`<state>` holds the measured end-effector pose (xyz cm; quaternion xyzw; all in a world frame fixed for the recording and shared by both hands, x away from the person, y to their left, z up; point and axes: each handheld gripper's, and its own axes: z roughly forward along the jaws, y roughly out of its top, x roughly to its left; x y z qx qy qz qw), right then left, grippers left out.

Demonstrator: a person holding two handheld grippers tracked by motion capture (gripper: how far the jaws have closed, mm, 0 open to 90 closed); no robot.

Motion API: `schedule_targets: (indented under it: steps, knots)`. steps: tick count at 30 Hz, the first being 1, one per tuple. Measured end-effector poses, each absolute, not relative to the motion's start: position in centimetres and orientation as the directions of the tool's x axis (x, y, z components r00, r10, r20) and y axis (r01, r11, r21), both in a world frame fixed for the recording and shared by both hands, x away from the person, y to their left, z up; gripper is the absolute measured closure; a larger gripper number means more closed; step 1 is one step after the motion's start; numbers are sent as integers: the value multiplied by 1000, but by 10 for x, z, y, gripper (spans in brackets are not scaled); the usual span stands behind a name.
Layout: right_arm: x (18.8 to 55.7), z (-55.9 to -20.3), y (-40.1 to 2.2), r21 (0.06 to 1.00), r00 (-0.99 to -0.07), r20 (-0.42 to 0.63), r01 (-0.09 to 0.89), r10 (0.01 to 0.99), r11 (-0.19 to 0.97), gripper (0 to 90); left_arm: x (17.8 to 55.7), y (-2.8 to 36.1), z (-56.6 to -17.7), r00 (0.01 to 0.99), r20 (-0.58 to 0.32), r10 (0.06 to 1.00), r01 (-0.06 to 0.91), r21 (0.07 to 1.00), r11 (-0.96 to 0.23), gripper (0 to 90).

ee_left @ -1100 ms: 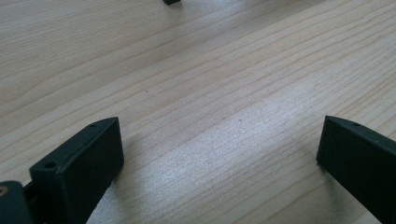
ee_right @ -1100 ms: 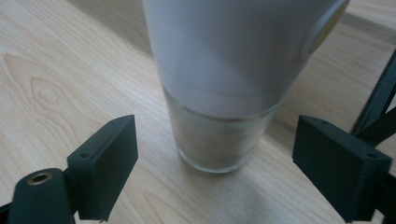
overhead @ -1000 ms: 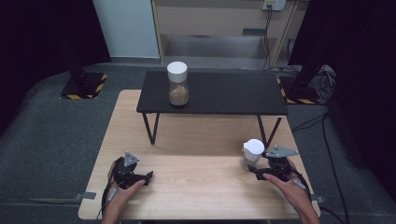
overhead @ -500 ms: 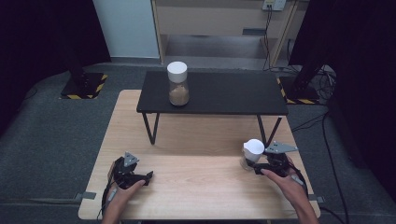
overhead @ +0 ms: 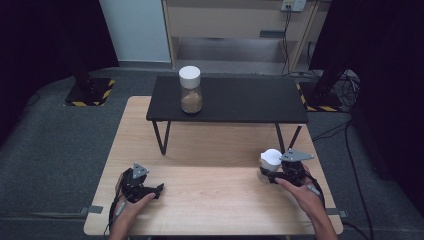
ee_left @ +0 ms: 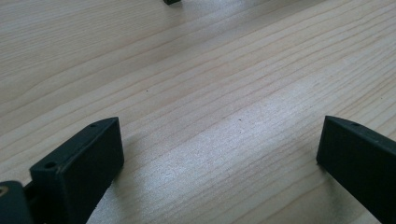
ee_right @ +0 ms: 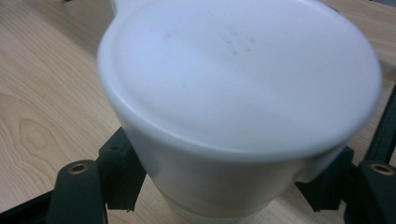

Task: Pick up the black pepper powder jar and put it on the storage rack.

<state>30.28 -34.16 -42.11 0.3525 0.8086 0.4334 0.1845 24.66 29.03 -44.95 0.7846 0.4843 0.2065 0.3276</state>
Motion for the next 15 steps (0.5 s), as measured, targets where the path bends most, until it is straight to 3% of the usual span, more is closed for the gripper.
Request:
schedule_targets:
  steps: [15]
  knots:
    - [298, -415, -342, 847, -707, -8, 371, 707, 380, 316, 247, 290, -449, 446, 6, 895, 625, 714, -316, 0]
